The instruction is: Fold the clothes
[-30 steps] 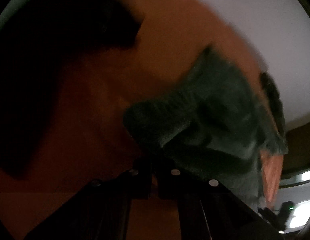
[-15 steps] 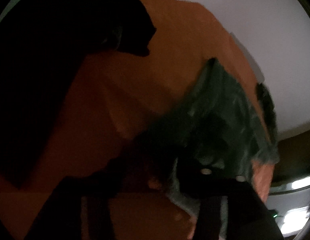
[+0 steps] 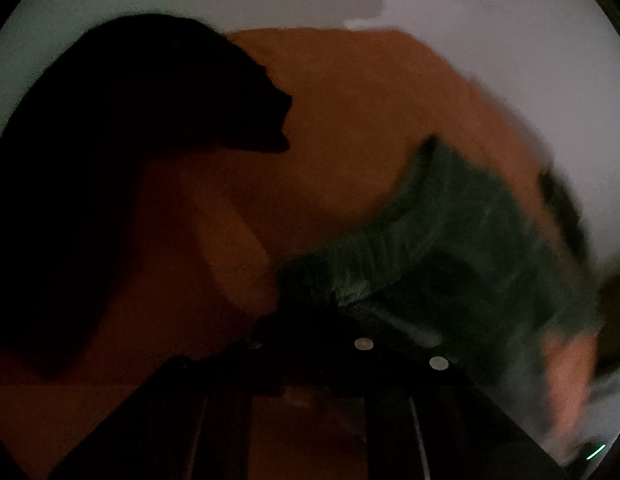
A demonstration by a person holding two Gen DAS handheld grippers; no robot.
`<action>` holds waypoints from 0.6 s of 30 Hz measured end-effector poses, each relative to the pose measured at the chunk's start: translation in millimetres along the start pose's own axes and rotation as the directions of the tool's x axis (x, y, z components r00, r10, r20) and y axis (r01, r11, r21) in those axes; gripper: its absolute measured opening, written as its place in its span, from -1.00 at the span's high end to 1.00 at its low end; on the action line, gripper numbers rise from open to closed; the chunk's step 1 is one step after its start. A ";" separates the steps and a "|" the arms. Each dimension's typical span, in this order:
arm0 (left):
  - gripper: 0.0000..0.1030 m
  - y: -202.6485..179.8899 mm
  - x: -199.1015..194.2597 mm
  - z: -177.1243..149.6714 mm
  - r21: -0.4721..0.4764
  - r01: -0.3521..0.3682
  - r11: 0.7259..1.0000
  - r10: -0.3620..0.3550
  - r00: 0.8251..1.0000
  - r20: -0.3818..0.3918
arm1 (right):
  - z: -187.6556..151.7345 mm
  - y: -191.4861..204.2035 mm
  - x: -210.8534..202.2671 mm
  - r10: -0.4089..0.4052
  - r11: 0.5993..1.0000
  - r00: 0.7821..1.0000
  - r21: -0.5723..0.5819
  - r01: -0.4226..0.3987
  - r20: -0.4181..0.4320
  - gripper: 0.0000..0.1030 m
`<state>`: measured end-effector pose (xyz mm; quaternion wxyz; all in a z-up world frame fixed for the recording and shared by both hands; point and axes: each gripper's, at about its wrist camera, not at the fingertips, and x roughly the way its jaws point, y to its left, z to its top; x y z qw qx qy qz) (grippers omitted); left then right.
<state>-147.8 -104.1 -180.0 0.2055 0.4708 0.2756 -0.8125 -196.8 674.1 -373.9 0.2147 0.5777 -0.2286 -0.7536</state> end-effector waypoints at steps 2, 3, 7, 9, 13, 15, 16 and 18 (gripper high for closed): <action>0.67 5.0 30.3 0.8 -0.040 -0.005 0.999 0.001 0.996 -0.087 | 0.1 -3.5 2.9 0.005 1.000 1.000 0.012 -0.005 -0.004 -0.27; 0.58 8.1 33.5 2.9 -0.076 0.003 0.997 -0.010 0.995 -0.096 | 0.1 -5.3 4.4 0.007 1.000 1.000 0.018 -0.007 -0.007 -0.27; 0.34 0.8 14.9 23.5 -0.102 0.046 0.994 -0.051 0.998 -0.044 | 3.3 -10.1 -0.2 0.046 0.998 0.999 0.053 -0.046 -0.005 -0.27; 0.33 -6.8 1.0 36.1 -0.088 0.069 0.994 -0.069 0.998 -0.004 | 8.5 -14.5 -11.3 0.093 0.992 0.996 0.087 -0.093 0.005 -0.27; -0.04 -22.1 -27.0 61.4 -0.058 0.112 0.992 -0.107 0.991 0.074 | 30.3 -30.1 -43.4 0.092 0.988 0.995 0.124 -0.098 0.050 -0.27; -0.12 -29.7 -41.0 74.0 -0.041 0.132 0.990 -0.127 0.985 0.113 | 51.7 -41.7 -61.8 0.051 0.989 0.996 0.135 -0.061 0.079 -0.27; -0.13 -38.6 -41.9 76.5 -0.019 0.148 0.989 -0.145 0.984 0.107 | 63.4 -47.5 -70.4 0.027 0.989 0.995 0.140 -0.040 0.093 -0.27; -0.13 -67.8 -20.4 95.4 0.037 0.175 0.984 -0.177 0.982 0.059 | 89.0 -59.4 -86.3 -0.031 0.988 0.992 0.151 0.013 0.119 -0.27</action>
